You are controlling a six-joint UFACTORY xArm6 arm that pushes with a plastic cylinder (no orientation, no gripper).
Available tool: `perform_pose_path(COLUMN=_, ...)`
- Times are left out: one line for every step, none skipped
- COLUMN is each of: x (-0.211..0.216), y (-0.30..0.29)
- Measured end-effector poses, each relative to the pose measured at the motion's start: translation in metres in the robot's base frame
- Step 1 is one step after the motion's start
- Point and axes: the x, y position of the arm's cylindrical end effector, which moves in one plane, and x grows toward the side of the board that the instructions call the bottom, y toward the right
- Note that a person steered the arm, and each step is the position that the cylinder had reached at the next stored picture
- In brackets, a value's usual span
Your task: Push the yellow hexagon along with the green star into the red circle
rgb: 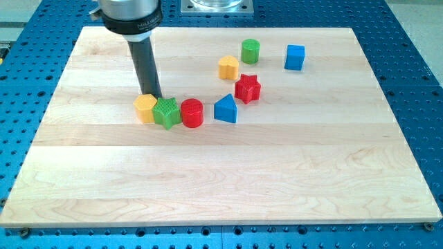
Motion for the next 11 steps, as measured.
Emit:
perform_pose_path(x=-0.017, y=0.002)
perform_pose_path(x=-0.039, y=0.015)
perform_pose_path(x=-0.040, y=0.018)
perform_pose_path(x=-0.068, y=0.002)
perform_pose_path(x=-0.078, y=-0.037)
perform_pose_path(x=-0.039, y=-0.088)
perform_pose_path(x=0.025, y=-0.074)
perform_pose_path(x=0.038, y=-0.045)
perform_pose_path(x=0.036, y=-0.021)
perform_pose_path(x=0.036, y=-0.012)
perform_pose_path(x=0.035, y=-0.013)
